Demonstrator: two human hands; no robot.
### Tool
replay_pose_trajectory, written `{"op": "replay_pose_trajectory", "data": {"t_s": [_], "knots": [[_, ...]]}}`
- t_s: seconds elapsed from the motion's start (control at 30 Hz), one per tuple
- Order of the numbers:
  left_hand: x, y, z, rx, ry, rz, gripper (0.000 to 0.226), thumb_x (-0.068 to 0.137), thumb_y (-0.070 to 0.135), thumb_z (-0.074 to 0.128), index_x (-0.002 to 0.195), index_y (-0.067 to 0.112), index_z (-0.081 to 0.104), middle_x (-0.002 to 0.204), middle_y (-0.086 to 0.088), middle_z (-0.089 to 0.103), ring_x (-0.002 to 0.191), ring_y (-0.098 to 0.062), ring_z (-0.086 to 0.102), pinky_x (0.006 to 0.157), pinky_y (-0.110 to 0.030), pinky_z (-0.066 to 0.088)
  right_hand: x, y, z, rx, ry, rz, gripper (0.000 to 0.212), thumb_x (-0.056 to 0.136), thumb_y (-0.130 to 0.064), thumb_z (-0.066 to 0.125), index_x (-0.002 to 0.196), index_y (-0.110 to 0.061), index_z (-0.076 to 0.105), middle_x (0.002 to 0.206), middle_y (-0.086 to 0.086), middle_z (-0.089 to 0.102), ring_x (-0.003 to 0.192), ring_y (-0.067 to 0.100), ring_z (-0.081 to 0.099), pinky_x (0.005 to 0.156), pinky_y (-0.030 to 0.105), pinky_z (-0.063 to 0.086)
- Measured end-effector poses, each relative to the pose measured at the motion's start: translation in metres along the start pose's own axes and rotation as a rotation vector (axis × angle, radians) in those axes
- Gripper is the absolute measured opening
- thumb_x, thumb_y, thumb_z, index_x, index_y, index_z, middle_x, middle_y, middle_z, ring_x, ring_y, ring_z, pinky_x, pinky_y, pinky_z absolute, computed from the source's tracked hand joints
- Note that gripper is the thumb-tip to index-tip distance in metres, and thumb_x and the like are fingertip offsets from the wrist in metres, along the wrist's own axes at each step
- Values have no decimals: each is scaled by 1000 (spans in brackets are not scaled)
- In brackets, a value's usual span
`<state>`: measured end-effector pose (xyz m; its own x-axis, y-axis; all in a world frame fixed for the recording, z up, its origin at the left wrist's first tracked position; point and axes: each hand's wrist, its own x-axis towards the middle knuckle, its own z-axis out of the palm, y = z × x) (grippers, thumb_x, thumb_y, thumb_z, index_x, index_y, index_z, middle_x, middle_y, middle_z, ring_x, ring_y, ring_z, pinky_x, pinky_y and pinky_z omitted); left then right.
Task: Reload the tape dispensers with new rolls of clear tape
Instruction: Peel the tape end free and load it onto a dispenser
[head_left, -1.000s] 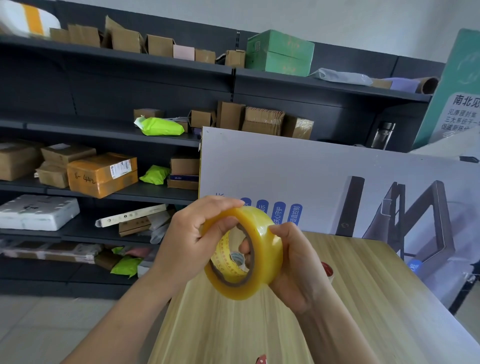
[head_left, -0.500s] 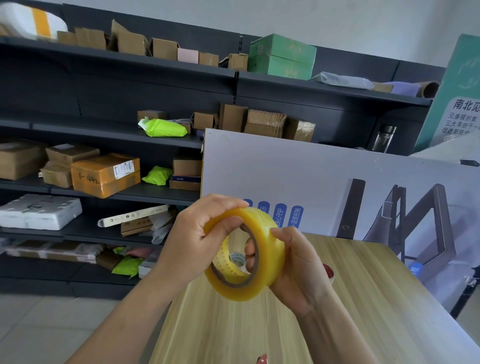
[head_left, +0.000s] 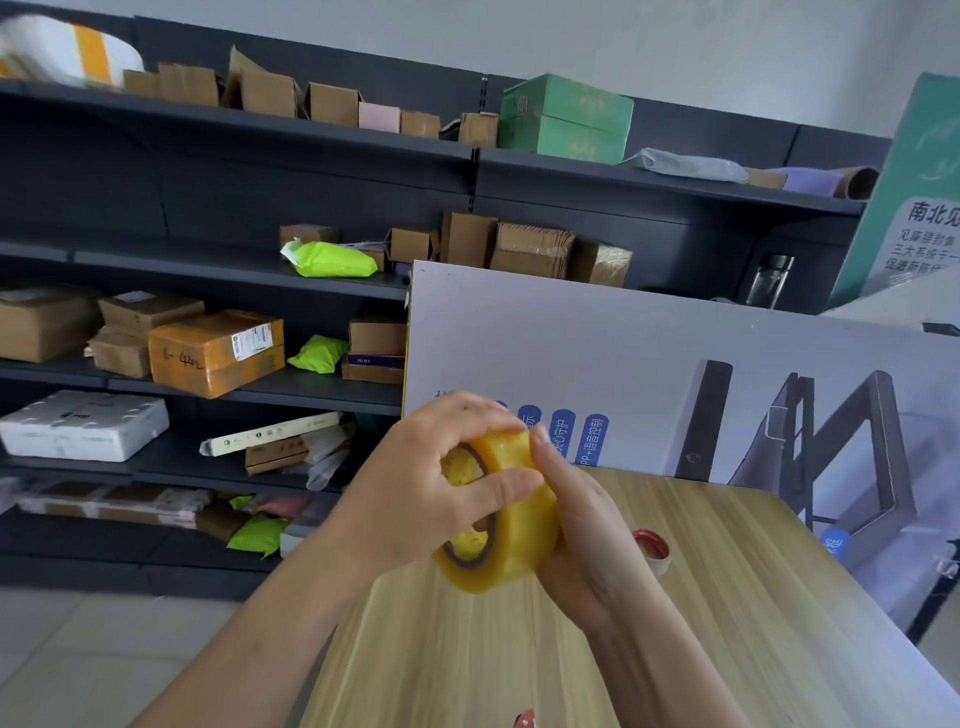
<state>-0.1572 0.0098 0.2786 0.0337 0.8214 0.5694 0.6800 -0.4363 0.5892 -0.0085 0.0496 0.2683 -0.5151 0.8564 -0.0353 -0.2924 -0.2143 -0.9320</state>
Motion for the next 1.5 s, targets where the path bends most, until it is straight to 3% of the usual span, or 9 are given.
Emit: {"op": "replay_pose_trajectory", "data": {"t_s": [0.1,0.27,0.43,0.5,0.7,0.87,1.03,1.2,1.5], "knots": [[1,-1,-1,57,0,-43,52,72,64,57,119,41,62,121,34,53,116,19,42,96,-11,37,-1,1,-2,-28,28,-3,58,91,-57,40,116,-12,66,106,17,73,98,34,71,93,54,52],[2,-5,-1,162,-74,208,45,89,55,49,122,29,64,133,15,56,127,-4,45,104,-37,42,-1,-2,-8,12,13,-34,33,97,-16,39,85,-2,67,67,12,71,56,23,69,57,37,57],[2,-7,-14,-97,-272,155,38,83,44,63,116,28,69,130,16,58,123,-6,52,95,-29,49,0,-5,-11,20,-73,81,46,85,-19,47,116,12,58,89,30,64,55,33,63,51,35,53],[0,-4,-18,-161,-312,91,36,76,42,69,109,30,72,120,17,62,114,-7,58,85,-21,51,-1,-6,-13,10,-140,125,49,81,-19,49,118,12,55,77,26,63,50,32,61,45,32,52],[-11,-2,-9,-205,22,84,40,68,60,71,97,31,72,103,12,64,101,-16,61,74,-24,54,-4,-3,-11,-283,-26,-190,27,77,-31,57,92,-14,72,90,12,70,84,29,66,68,31,56],[-12,-1,-4,-169,281,71,40,69,60,70,95,29,70,101,9,65,101,-17,61,73,-28,55,-14,20,-2,-416,102,-633,36,73,-33,58,108,-33,61,106,-7,66,99,20,64,81,34,56],[-16,6,1,-144,339,118,39,75,57,67,95,25,67,104,11,65,102,-21,61,74,-26,51,-10,27,0,-511,176,-746,40,75,-37,60,114,-47,59,108,-17,64,104,13,62,79,27,56],[-14,11,-2,-115,372,360,42,94,47,48,85,10,65,89,0,64,90,-18,61,74,-28,48,-11,23,-3,-507,166,-839,43,75,-28,66,117,-37,63,108,-11,66,105,16,62,79,19,51],[-16,15,6,11,597,382,51,100,29,40,64,0,63,72,-4,59,70,-15,56,65,-17,38,-18,20,-2,-489,193,-846,41,65,-31,66,104,-43,63,105,-23,68,100,9,64,76,17,52]]}}
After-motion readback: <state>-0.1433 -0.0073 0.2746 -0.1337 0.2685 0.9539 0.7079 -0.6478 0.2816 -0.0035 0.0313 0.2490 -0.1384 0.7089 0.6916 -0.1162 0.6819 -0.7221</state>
